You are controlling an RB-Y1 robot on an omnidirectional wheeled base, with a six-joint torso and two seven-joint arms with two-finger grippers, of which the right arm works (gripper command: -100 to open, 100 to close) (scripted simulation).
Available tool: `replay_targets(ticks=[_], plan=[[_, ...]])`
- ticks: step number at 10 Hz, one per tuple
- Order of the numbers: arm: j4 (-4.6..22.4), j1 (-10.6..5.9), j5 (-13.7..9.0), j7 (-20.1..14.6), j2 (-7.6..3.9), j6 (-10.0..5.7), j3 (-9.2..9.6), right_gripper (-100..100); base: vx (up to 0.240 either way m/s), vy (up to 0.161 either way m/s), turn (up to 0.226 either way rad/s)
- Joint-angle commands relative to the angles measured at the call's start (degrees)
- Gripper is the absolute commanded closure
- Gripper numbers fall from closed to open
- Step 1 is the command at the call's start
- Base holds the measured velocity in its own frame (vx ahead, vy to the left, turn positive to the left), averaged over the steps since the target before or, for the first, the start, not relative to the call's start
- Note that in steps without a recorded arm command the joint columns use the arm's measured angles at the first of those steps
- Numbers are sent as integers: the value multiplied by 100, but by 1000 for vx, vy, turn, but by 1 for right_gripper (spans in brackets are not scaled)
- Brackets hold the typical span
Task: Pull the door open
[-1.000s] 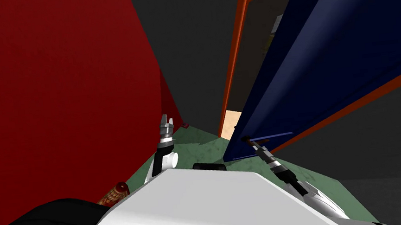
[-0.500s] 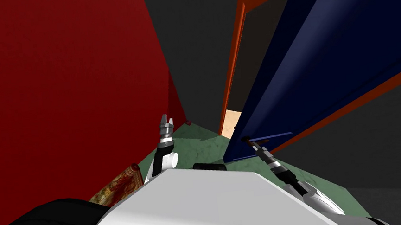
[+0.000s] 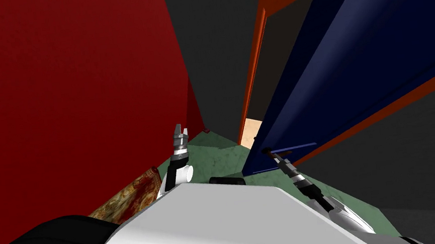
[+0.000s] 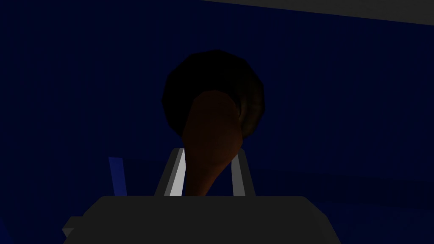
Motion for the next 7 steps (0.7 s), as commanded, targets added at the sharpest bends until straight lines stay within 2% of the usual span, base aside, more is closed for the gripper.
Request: replay_targets(ticks=[1, 7], plan=[[20, -1, 8, 7, -2, -31, 6, 100, -173, -91, 127], [129, -48, 10, 10, -41, -110, -10, 100, -215, -115, 177]])
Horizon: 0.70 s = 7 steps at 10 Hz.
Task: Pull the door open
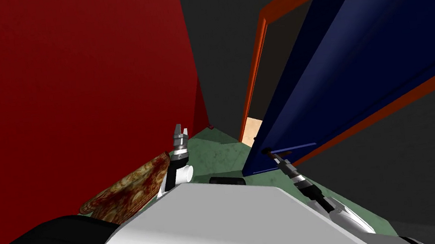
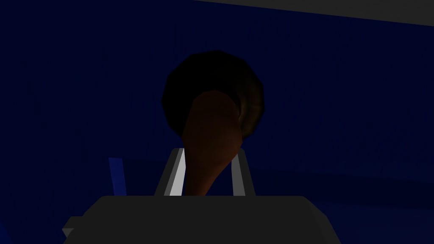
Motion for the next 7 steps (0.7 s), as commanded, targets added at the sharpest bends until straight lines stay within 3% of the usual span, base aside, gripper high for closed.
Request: replay_targets(ticks=[1, 3, 7], plan=[[89, -55, -13, 12, -43, -41, -27, 100, -174, -83, 130], [-18, 8, 2, -9, -13, 6, -2, 100, -140, -57, 87], [90, 15, 24, -9, -33, -104, -49, 100, -183, -87, 178]])
